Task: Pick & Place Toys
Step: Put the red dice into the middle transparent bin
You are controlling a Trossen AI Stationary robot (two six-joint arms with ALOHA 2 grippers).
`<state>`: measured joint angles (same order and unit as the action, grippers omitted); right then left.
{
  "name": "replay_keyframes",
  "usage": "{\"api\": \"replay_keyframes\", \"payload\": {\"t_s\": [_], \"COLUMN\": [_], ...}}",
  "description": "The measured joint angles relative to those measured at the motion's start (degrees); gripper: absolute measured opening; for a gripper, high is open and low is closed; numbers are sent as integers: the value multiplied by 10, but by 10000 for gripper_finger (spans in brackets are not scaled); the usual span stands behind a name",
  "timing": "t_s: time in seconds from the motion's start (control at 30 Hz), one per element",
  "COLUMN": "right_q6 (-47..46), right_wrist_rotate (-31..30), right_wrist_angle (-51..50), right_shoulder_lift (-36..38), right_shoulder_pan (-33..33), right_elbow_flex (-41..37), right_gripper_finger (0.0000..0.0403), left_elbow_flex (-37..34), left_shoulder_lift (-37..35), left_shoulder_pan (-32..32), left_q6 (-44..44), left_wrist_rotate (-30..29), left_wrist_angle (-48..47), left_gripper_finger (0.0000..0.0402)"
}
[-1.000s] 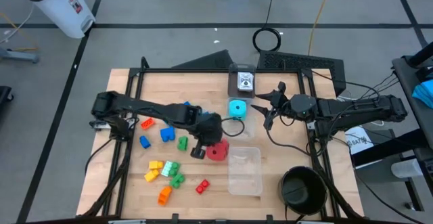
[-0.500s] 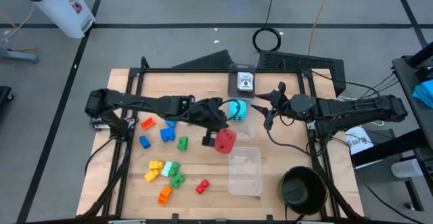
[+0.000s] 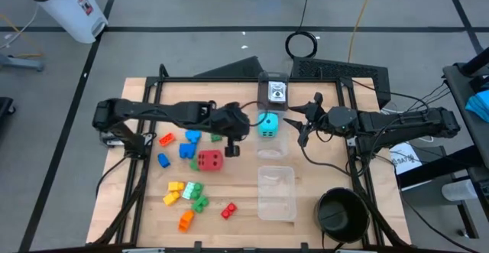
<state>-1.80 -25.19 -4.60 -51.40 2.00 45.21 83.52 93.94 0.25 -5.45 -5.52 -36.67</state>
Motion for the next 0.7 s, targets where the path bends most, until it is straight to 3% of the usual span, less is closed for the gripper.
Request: {"api": "replay_keyframes", "payload": {"t_s": [0.13,0.33,0.5,0.6,0.7], "right_q6": [8,9,9,8,8], "right_wrist_rotate": [0,0,0,0,0], "right_wrist_angle": [-1,-2,-2,-2,-2], "right_shoulder_lift": [0,0,0,0,0], "right_shoulder_pan": [0,0,0,0,0], "right_elbow_flex": [0,0,0,0,0], "right_gripper_finger": [171,171,171,171,171], "left_elbow_flex": [-1,-1,-1,-1,-1], "left_shoulder_lift": [-21,-23,-12,-12,-12], "left_shoulder_pan": [-9,-43,-82,-108,-129], "left_q6": [102,215,288,301,306], "left_wrist_rotate": [2,-23,-10,-5,-8], "left_wrist_angle": [-112,-272,-383,-387,-399], "left_gripper_finger": [76,237,352,391,387]}}
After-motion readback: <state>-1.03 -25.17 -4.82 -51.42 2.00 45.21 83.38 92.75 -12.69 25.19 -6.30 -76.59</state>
